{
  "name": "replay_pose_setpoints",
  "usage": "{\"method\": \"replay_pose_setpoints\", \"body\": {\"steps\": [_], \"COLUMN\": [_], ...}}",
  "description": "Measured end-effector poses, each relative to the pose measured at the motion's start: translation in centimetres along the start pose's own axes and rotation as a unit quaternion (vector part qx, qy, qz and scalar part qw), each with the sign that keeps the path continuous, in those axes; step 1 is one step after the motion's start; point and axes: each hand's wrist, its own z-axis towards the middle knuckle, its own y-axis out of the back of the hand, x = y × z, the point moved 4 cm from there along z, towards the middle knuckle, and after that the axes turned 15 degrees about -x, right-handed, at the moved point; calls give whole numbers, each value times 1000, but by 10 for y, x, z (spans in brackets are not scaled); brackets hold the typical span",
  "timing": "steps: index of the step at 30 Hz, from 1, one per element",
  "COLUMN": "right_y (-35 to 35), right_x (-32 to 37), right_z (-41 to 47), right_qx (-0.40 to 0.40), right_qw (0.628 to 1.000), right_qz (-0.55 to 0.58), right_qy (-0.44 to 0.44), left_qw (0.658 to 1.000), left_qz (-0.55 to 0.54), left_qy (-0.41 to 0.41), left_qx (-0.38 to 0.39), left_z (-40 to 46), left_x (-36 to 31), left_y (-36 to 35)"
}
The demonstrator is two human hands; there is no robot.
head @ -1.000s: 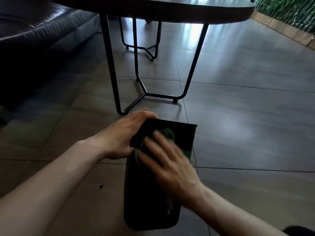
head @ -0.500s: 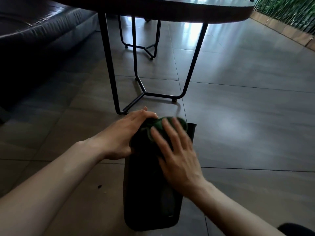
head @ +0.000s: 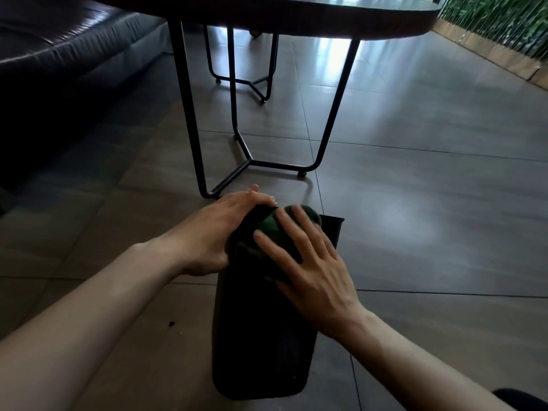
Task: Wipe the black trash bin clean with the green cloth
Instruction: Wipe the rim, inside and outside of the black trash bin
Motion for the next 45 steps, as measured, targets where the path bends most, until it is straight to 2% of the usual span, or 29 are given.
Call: {"method": "replay_pose_setpoints", "body": {"steps": [2, 4, 5, 7, 8, 9, 10, 11, 13, 15, 16, 18, 20, 22, 23, 24, 26, 29, 31, 33, 36, 38, 39, 40, 41, 43, 45], "right_y": [-4, -11, -15, -13, -13, -12, -10, -6, -1, -2, -4, -10, -18, -21, -19, -16, -11, -4, -7, -12, -21, -17, -14, -10, -6, 0, 1], "right_x": [11, 34, 47, 59, 56, 52, 46, 38, 16, -3, -4, 12, 40, 62, 65, 63, 52, 24, 11, 20, 51, 61, 58, 52, 45, 29, 13], "right_z": [-9, -52, -78, -120, -126, -121, -107, -89, -41, -5, 3, -6, -46, -93, -106, -109, -89, -30, -3, -5, -62, -99, -106, -103, -91, -55, -18], "right_qx": [-12, 22, 58, 116, 132, 135, 114, 90, 26, -18, -26, -21, 25, 93, 115, 125, 100, 8, -28, -27, 50, 111, 127, 129, 112, 51, -1], "right_qw": [1000, 992, 977, 916, 890, 888, 910, 943, 992, 999, 998, 1000, 992, 954, 936, 930, 953, 997, 998, 999, 984, 943, 928, 929, 946, 986, 1000], "right_qz": [-1, 13, 13, -42, -68, -66, -43, -9, 21, 13, 8, 5, 20, 15, 0, -6, 15, 22, 19, 24, 35, 14, 2, 1, 12, 25, 20], "right_qy": [1, 120, 207, 383, 432, 434, 395, 320, 124, -25, -59, -21, 125, 285, 334, 346, 286, 71, -47, -33, 168, 315, 351, 347, 303, 160, 17], "left_qw": [1000, 999, 999, 998, 998, 998, 998, 999, 1000, 1000, 1000, 1000, 999, 999, 999, 999, 999, 1000, 1000, 1000, 998, 998, 998, 998, 999, 999, 1000], "left_qz": [3, 25, 35, 40, 38, 37, 38, 36, 18, 2, 1, 8, 24, 36, 38, 38, 40, 18, -3, 4, 44, 46, 44, 42, 42, 31, 1], "left_qy": [4, 16, 24, 32, 32, 30, 27, 22, 8, 4, 7, 13, 21, 27, 26, 23, 16, -5, -5, 7, 32, 41, 38, 32, 27, 11, 0], "left_qx": [1, 18, 24, 33, 32, 31, 30, 29, 17, 5, 2, 1, 14, 27, 29, 29, 25, 5, -7, -7, 15, 23, 23, 22, 21, 14, 3], "left_z": [1, -1, -3, -4, -5, -4, -4, -2, -1, 0, 0, -1, -4, -6, -7, -7, -6, -4, -3, -3, -7, -10, -10, -9, -8, -6, -3], "left_x": [1, 8, 11, 13, 12, 10, 9, 6, 4, 0, -1, 2, 7, 10, 9, 8, 6, 2, 0, 4, 15, 18, 17, 15, 13, 7, 0], "left_y": [0, 2, 4, 4, 3, 2, 2, 1, 0, 0, 0, 3, 6, 6, 6, 5, 4, 2, 1, 2, 8, 9, 8, 7, 6, 4, 3]}}
